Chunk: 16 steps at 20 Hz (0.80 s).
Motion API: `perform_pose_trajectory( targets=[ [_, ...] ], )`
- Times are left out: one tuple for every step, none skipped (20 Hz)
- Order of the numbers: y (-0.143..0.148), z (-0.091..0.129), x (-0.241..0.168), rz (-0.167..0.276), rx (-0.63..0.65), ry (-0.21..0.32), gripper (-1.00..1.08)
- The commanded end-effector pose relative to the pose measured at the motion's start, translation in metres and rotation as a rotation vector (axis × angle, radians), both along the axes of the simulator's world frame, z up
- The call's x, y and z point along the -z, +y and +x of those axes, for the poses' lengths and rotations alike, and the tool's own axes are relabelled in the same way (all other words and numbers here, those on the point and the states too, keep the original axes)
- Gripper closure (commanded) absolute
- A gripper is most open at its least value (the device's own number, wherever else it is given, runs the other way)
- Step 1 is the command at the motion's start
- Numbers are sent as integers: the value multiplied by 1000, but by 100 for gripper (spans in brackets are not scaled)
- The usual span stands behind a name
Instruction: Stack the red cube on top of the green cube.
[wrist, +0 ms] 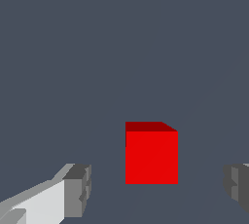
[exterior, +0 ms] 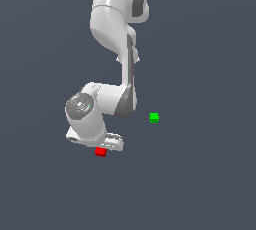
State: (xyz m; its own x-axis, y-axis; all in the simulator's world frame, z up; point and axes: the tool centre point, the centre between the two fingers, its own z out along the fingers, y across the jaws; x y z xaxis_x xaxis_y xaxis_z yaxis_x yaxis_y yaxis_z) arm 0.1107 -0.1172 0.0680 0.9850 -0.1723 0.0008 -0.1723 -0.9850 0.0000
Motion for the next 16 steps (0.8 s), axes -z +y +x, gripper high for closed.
perform_pose_trajectory(
  targets=[
    [0, 0, 7, 0, 0, 1, -92],
    [0, 0, 11, 0, 0, 1, -92],
    [0, 0, 16, 0, 0, 1, -92],
    [-1, 0, 22, 0, 1, 1, -92],
    [-1, 0, 28, 0, 1, 1, -92],
    [-1, 0, 34, 0, 1, 1, -92],
    [-1, 0, 38, 0, 2, 1, -92],
    [-1, 0, 42, 0, 2, 1, -92],
    [-1, 0, 45, 0, 2, 1, -92],
    [-1, 0, 47, 0, 2, 1, -92],
    [-1, 1, 48, 0, 2, 1, -92],
    [-1, 1, 49, 0, 2, 1, -92],
    [-1, 1, 48, 0, 2, 1, -92],
    [-1, 2, 48, 0, 2, 1, -92],
    [-1, 2, 48, 0, 2, 1, 108],
    [-1, 2, 48, 0, 2, 1, 108]
  ],
)
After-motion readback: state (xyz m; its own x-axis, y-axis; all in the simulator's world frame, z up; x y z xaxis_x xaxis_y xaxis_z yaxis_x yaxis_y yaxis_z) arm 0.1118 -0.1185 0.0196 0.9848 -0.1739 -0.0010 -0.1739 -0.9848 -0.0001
